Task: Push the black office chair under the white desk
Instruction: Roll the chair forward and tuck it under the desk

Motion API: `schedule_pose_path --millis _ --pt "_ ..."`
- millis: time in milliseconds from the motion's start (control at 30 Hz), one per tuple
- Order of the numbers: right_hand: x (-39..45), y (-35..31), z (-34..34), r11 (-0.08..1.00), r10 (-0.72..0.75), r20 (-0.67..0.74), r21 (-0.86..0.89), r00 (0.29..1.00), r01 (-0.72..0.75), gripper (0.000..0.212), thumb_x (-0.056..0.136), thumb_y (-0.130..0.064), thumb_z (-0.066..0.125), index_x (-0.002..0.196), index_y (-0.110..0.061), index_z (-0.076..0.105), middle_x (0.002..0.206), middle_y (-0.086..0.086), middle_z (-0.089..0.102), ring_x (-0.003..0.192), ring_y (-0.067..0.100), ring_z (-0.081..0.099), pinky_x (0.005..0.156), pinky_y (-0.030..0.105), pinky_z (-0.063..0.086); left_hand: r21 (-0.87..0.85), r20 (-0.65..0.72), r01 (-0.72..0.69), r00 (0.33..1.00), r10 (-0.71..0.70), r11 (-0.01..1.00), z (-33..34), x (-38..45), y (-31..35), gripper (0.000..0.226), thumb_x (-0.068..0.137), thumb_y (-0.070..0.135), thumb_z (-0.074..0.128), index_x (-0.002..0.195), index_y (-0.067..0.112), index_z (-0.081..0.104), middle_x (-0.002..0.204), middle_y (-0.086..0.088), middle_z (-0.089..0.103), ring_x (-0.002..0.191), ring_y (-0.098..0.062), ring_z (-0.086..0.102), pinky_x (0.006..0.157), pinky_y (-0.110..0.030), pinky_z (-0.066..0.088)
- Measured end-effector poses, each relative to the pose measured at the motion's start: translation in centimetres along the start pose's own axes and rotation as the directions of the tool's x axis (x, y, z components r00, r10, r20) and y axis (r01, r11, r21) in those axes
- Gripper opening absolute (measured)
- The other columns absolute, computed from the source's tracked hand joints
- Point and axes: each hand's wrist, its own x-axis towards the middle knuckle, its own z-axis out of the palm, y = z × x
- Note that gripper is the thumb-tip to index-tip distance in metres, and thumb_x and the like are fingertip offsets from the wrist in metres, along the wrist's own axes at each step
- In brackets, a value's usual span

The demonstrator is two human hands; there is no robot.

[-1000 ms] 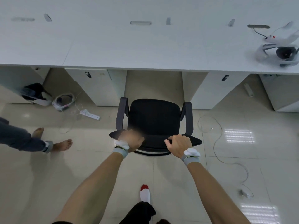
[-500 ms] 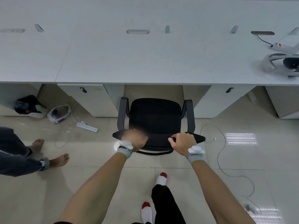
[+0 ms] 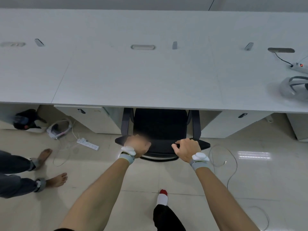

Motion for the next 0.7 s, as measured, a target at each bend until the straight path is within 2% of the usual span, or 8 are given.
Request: schedule_pose_path --millis 133,267,433,533,700 --pt "3.2 0.5 -1.1 1.000 -0.015 0.004 -0.011 1.000 0.015 0.050 0.106 -0.052 0.046 0.118 -0.025 0.086 0.096 0.005 0.084 0.093 0.032 0.078 0.085 0.038 0.060 -0.010 0.003 0.008 1.000 -0.008 1.000 -1.2 3.2 -0.2 0.048 0.103 0.040 0.044 0.079 0.013 0.075 0.072 -0.004 0.059 0.067 -0.031 0.054 0.064 -0.034 0.038" --pt "6.5 0.7 -2.4 1.000 -0.010 0.015 0.028 1.000 0.010 0.049 0.106 -0.053 0.047 0.129 -0.028 0.083 0.100 0.004 0.085 0.096 0.033 0.079 0.089 0.039 0.060 -0.014 0.003 0.030 1.000 -0.029 0.999 -2.2 6.5 -0.5 0.048 0.104 0.040 0.044 0.085 0.013 0.079 0.073 -0.003 0.060 0.067 -0.029 0.052 0.063 -0.032 0.036" --pt "9.0 0.8 -3.2 1.000 -0.017 0.016 0.016 1.000 0.017 0.050 0.106 -0.053 0.048 0.130 -0.027 0.083 0.102 0.004 0.085 0.097 0.033 0.079 0.090 0.039 0.059 -0.013 0.010 0.033 0.999 -0.033 0.999 -2.9 8.9 -0.9 0.050 0.105 0.040 0.042 0.087 0.013 0.080 0.079 -0.009 0.073 0.065 -0.027 0.052 0.062 -0.031 0.033" --pt "10.6 0.9 -3.8 1.000 -0.023 0.022 0.001 0.999 0.023 0.050 0.106 -0.053 0.048 0.128 -0.026 0.084 0.101 0.004 0.085 0.096 0.033 0.079 0.088 0.039 0.060 -0.015 0.016 0.035 0.999 -0.034 0.999 -3.4 10.5 -1.1 0.050 0.105 0.039 0.042 0.086 0.011 0.079 0.080 -0.011 0.074 0.064 -0.027 0.052 0.059 -0.031 0.031" --pt "12.9 1.0 -4.7 1.000 -0.029 0.021 -0.011 0.999 0.029 0.051 0.106 -0.054 0.046 0.127 -0.027 0.084 0.100 0.004 0.085 0.095 0.032 0.079 0.087 0.037 0.061 -0.016 0.030 0.045 0.999 -0.045 0.999 -4.3 12.7 -1.2 0.049 0.104 0.039 0.043 0.087 0.011 0.079 0.083 -0.011 0.076 0.065 -0.028 0.053 0.064 -0.033 0.041"
